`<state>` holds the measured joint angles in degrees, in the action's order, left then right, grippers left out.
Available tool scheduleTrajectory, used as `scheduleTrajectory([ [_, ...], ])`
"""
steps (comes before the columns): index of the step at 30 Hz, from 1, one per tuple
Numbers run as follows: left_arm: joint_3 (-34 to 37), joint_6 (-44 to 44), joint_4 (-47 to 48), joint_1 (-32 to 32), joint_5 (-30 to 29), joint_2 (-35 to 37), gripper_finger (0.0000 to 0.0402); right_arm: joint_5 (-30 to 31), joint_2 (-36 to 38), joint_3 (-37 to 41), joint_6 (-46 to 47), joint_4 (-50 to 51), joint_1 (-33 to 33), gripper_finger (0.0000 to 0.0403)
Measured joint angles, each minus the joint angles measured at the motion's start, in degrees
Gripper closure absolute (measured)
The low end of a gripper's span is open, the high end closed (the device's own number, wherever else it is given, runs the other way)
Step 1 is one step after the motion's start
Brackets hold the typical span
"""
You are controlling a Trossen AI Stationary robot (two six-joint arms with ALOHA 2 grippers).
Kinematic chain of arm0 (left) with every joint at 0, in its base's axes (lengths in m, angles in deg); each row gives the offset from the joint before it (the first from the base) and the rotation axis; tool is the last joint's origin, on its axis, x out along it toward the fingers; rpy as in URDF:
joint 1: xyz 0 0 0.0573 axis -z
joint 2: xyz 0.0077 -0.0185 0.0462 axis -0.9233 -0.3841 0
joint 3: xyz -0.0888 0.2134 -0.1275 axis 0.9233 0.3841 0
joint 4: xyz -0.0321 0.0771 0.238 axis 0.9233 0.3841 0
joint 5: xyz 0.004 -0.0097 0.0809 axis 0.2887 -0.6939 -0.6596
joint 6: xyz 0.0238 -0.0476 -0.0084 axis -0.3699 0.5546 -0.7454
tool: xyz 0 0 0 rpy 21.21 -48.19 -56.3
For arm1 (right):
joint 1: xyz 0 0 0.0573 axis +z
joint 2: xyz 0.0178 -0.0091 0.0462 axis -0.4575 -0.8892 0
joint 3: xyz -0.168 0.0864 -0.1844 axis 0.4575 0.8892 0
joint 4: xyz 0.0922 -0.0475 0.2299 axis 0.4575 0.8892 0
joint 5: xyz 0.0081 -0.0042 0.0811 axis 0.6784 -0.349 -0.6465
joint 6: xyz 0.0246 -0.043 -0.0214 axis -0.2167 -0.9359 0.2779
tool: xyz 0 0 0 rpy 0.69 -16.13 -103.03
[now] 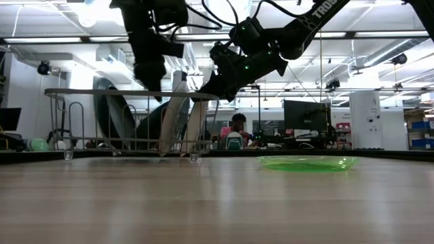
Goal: Sort dishes
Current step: Put the green plate into the dish rack
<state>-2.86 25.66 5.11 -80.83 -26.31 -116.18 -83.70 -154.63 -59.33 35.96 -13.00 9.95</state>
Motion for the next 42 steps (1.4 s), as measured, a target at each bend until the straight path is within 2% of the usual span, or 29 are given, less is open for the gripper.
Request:
scheduleTrajectory([
  [4, -1.51, -0.16, -3.37, -4.46, 6.46, 0.20, 0.0175, 0.02, 0.00, 0.00, 0.00, 0.00, 0.00, 0.0403],
  [7, -1.69, -3.72, -2.83, -6.46, 4.02, 0.22, 0.0175, -0.01, 0.00, 0.00, -0.01, 0.02, 0.00, 0.0403],
  [10, -3.41, -9.20, -2.89, -8.95, 5.96, 0.47, 0.0175, 0.04, 0.00, 0.00, 0.00, 0.24, 0.00, 0.0403],
  [12, -5.70, -11.56, -3.07, -11.70, 10.50, 0.55, 0.0175, -0.01, 0.02, 0.00, -0.02, 0.38, 0.00, 0.0403],
  [15, -9.58, -15.15, -2.93, -16.98, 24.04, 0.57, 0.0178, 0.00, 0.02, 0.00, 0.00, 0.34, 0.00, 0.0403],
  [17, -12.43, -17.89, -3.02, -20.57, 29.76, 0.57, 0.0187, -0.01, 0.02, 0.00, 0.03, 0.33, 0.00, 0.0403],
  [20, -15.59, -21.40, -3.86, -25.70, 29.05, 0.55, 0.0213, 0.02, 0.02, 0.00, 0.18, 0.28, 0.00, 0.0403],
  [22, -16.68, -23.73, -5.89, -28.68, 30.62, 0.04, 0.0245, 0.02, 0.02, 0.00, 0.24, 0.00, 0.00, 0.0403],
  [27, -16.27, -28.93, -7.59, -32.97, 34.76, -3.59, 0.0371, 0.13, 0.02, -0.42, 0.51, 0.27, 0.00, 0.0403],
  [28, -16.12, -29.05, -7.58, -33.73, 34.99, -4.80, 0.0385, 0.19, 0.02, -0.47, 0.62, 0.28, 0.00, 0.0403],
  [35, -16.08, -33.41, -10.20, -35.91, 36.53, -14.48, 0.0400, 0.37, 0.02, -0.52, 1.30, 0.28, 0.04, 0.0403],
  [42, -19.31, -40.53, -6.35, -35.97, 43.64, -20.32, 0.0401, 2.05, 0.02, -0.52, 2.24, -0.04, 0.16, 0.0403],
])
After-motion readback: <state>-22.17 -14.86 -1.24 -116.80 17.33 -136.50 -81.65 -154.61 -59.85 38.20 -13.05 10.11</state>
